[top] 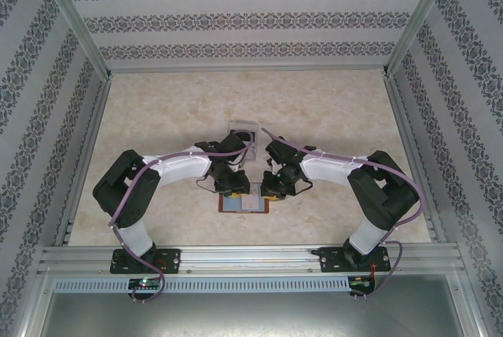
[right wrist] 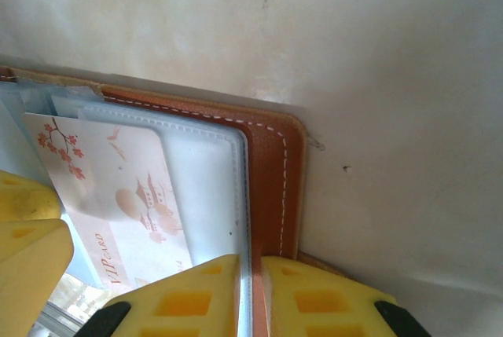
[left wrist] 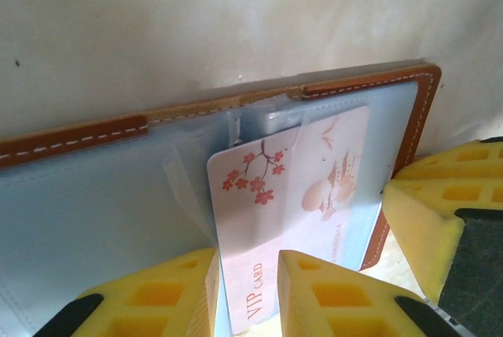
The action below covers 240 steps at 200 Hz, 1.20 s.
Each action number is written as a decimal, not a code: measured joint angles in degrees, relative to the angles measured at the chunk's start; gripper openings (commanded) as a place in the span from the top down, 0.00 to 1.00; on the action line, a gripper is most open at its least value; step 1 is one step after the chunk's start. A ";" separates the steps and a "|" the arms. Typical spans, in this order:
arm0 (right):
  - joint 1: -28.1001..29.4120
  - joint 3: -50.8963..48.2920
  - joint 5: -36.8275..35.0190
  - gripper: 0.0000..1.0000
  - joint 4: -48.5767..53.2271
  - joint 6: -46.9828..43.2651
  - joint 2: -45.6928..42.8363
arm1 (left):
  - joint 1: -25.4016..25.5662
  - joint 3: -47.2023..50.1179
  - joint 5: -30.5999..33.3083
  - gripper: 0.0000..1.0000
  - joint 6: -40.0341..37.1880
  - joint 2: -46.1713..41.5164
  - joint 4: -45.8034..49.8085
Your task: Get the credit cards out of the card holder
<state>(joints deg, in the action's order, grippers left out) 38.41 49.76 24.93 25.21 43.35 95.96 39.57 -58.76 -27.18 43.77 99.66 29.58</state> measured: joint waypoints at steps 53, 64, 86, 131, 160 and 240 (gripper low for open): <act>0.00 0.00 0.00 0.82 0.02 0.00 -0.13 | -0.61 0.07 0.66 0.76 0.07 -1.53 -0.04; 0.00 0.02 0.00 0.82 0.04 0.00 -0.20 | -0.87 0.28 0.63 0.76 0.13 -1.55 -0.26; 0.00 0.02 -0.02 0.81 0.22 0.00 -0.48 | -1.14 2.03 0.15 0.74 0.46 -1.57 -1.66; 1.05 0.55 -0.07 0.81 1.27 0.07 -1.42 | -1.51 4.81 -1.99 0.73 1.90 -1.57 -4.83; 1.97 1.55 -0.02 0.81 1.25 0.24 -1.36 | -1.81 5.70 -3.21 0.73 2.38 -1.57 -6.64; 2.36 2.54 0.98 0.81 0.04 0.26 2.14 | -2.25 6.91 -5.29 0.72 3.26 -2.95 -9.22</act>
<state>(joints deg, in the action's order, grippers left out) 40.77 52.29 25.91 25.26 43.62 98.10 37.32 -51.86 -32.47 47.03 96.71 20.36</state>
